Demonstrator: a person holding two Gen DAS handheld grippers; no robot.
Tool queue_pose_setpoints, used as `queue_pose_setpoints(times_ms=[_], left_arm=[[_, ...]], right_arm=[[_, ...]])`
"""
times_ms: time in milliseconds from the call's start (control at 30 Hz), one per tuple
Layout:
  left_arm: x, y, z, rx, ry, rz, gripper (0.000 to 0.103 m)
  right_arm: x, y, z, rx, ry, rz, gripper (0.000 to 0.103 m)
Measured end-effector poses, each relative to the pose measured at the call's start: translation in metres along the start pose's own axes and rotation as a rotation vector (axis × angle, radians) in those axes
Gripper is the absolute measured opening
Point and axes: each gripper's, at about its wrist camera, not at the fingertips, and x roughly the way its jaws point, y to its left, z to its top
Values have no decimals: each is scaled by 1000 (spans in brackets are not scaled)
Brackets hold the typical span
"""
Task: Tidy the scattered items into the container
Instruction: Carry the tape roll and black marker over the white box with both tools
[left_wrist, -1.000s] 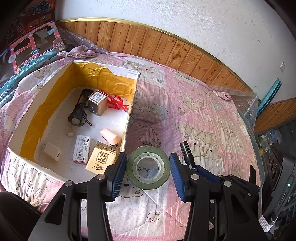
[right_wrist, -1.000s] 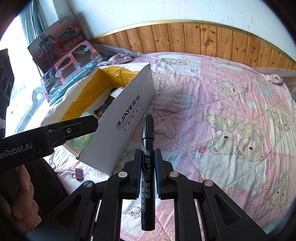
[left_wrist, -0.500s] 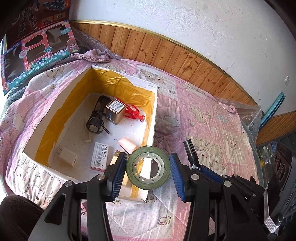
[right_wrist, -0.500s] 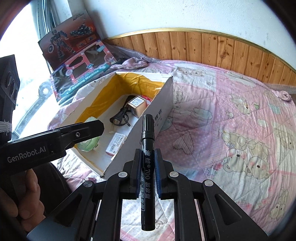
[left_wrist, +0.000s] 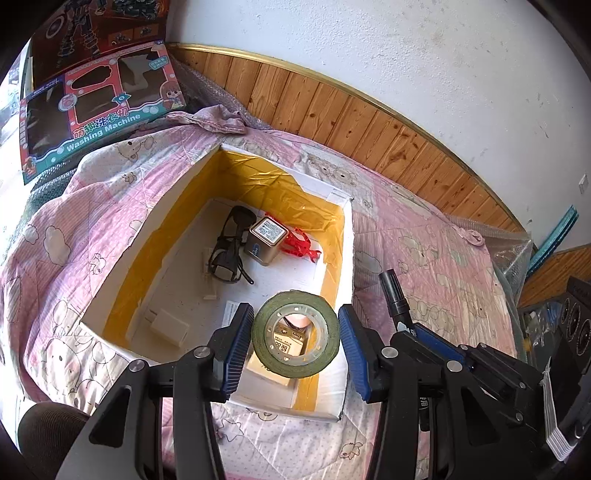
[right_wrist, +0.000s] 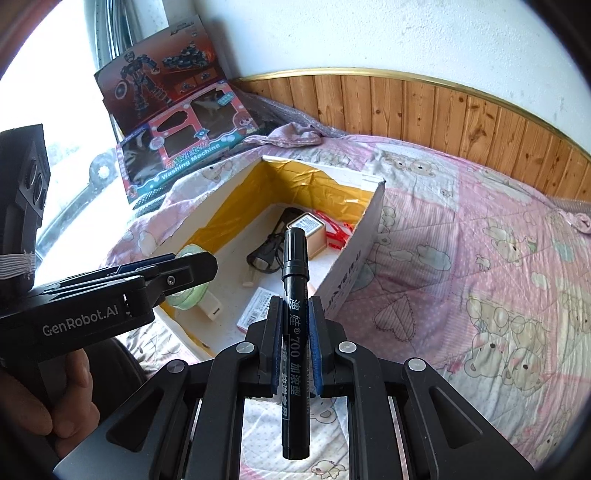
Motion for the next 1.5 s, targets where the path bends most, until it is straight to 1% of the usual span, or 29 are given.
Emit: queue_pose_setpoints(times_ms=[533, 833, 1267, 1500], left_arm=[[14, 28, 20, -8, 6, 42, 49], [27, 44, 27, -21, 26, 68, 49], [53, 56, 33, -28, 70, 87, 49], [69, 60, 42, -27, 105, 102, 49]], right_arm=[[33, 27, 26, -76, 23, -2, 14], [51, 35, 35, -99, 45, 1, 14], [81, 31, 45, -68, 101, 30, 14], [100, 25, 57, -63, 131, 24, 14]])
